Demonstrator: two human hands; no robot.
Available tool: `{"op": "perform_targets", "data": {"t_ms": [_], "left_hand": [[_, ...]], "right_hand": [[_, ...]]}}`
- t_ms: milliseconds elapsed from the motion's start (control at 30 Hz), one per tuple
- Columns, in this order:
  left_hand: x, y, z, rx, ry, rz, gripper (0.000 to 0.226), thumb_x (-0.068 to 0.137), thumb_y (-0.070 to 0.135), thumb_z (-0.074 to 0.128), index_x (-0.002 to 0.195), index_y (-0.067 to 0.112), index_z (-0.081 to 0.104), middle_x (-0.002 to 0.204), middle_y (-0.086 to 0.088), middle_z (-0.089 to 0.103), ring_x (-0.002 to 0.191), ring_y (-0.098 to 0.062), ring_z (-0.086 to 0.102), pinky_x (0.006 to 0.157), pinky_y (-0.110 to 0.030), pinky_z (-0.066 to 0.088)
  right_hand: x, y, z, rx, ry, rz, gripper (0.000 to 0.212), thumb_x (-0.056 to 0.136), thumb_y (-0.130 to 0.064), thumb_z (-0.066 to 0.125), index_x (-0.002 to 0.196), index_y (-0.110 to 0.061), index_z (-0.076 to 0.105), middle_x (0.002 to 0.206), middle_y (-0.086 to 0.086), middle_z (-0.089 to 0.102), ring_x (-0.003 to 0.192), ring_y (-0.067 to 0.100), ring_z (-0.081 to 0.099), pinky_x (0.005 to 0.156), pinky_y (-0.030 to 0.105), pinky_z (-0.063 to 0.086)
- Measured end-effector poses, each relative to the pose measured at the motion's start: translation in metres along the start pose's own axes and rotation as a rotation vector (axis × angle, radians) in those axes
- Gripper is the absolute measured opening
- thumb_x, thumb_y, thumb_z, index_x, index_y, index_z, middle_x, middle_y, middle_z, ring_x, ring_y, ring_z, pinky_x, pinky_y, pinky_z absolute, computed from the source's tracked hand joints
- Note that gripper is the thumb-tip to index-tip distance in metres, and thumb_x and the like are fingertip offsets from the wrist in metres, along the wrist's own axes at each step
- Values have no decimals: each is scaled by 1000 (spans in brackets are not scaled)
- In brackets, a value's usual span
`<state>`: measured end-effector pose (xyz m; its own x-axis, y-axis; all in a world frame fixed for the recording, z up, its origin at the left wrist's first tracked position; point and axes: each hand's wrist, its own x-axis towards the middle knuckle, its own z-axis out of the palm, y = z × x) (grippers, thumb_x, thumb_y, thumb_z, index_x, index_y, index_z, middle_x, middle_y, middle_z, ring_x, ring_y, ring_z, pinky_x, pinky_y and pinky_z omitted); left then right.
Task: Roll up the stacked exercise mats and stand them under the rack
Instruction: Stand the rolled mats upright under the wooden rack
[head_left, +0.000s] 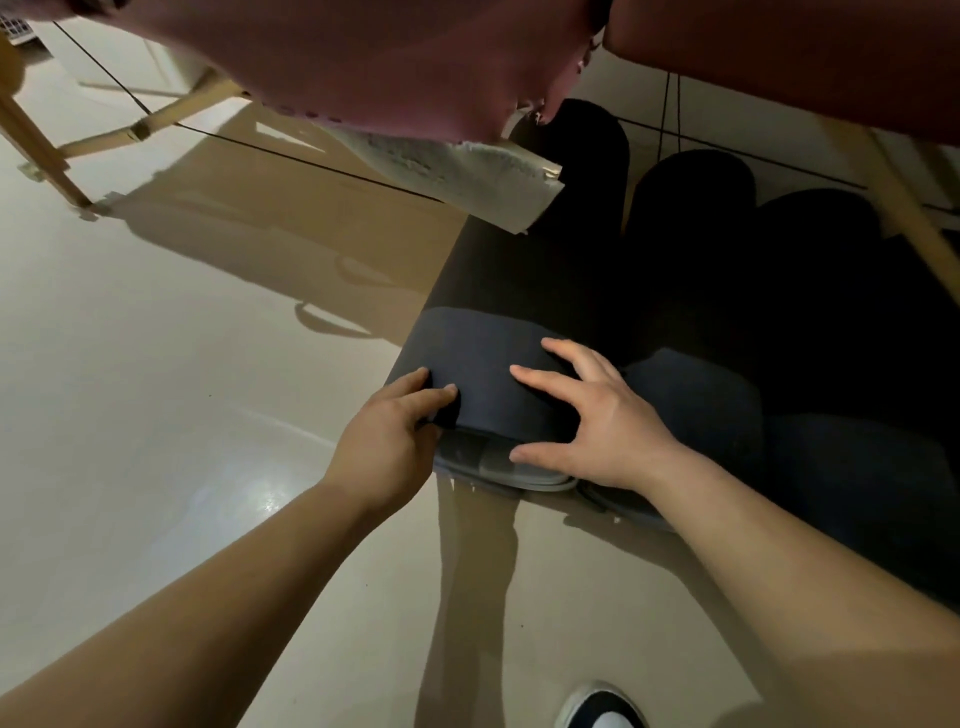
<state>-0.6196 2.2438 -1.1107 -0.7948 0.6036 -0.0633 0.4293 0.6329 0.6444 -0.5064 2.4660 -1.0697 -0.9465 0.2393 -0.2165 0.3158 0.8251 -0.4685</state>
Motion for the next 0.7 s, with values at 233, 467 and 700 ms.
{"op": "perform_targets", "data": {"t_ms": [233,467,700], "left_hand": [[14,-11,5,12,-65,-42,51,104,19,64,151,36,55,170,4,31,155,-25,31,125,-42,31],[17,7,1,86,-2,-79,56,105,38,60,157,40,41,157,-2,35,143,-26,28,118,-43,37],[13,2,-9,27,57,-42,56,103,25,63,156,30,45,148,1,48,133,-22,41,111,-37,43]], "right_hand": [[12,2,11,-22,-10,5,86,84,-64,76,156,-58,31,171,-24,-1,157,1,-12,121,53,31],[16,-1,10,36,106,37,86,84,-58,80,157,-50,35,172,-18,7,159,10,0,121,58,34],[2,-1,5,88,159,107,85,82,-60,81,156,-44,41,168,-19,20,156,12,19,120,50,39]]}}
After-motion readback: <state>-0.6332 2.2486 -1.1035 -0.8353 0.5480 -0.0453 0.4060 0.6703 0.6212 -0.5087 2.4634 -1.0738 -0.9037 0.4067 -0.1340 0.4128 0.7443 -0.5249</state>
